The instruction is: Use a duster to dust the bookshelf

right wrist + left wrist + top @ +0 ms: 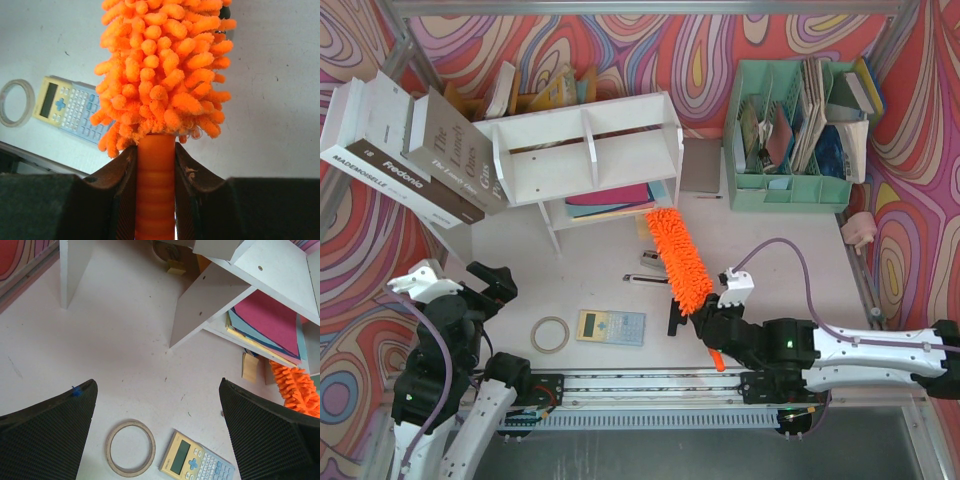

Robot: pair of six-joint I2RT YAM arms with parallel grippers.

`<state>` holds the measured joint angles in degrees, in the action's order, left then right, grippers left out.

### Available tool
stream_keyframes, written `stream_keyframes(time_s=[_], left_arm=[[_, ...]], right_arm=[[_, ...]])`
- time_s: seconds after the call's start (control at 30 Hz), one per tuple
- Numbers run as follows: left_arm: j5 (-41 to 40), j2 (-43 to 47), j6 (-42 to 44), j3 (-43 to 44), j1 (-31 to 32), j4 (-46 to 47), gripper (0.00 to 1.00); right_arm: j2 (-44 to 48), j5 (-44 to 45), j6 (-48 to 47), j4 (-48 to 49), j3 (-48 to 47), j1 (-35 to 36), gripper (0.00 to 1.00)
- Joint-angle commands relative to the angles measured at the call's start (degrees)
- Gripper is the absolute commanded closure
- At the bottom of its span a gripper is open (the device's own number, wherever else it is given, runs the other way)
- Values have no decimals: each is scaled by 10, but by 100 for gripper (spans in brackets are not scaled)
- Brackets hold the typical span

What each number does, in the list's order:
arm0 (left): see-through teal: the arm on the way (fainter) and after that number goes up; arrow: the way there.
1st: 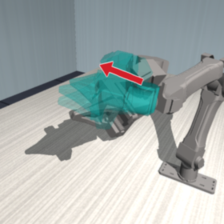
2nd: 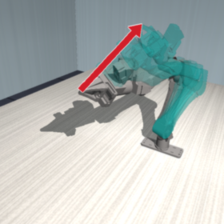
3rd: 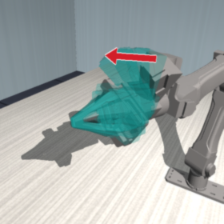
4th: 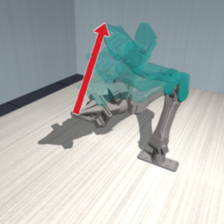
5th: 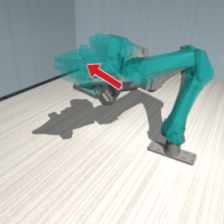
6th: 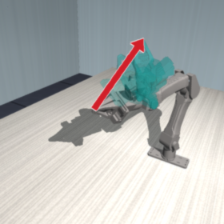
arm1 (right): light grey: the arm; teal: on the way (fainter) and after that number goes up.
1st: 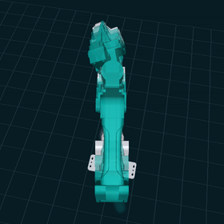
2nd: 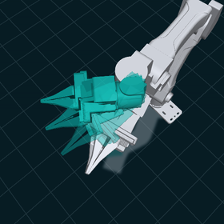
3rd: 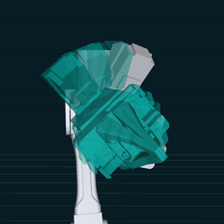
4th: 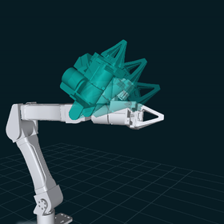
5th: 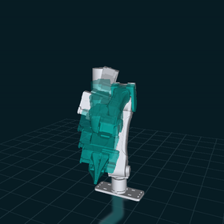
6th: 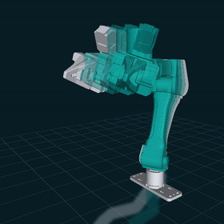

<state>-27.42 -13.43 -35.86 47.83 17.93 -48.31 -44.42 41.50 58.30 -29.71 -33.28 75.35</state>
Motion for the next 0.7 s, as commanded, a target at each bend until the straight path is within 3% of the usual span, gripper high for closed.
stream_keyframes(time_s=[0.0,0.1,0.43,0.67], left_arm=[[0,6,-4,-7,-4,5,1],[2,5,-4,-7,-4,5,1],[-2,11,-5,-8,-4,3,1],[0,7,-4,-7,-5,3,1]], right_arm=[[-7,32,10,27,19,-1,100],[-20,15,-3,61,30,-1,100],[-45,-84,-188,280,40,-1,100],[-159,-171,-243,330,2,-1,100]])
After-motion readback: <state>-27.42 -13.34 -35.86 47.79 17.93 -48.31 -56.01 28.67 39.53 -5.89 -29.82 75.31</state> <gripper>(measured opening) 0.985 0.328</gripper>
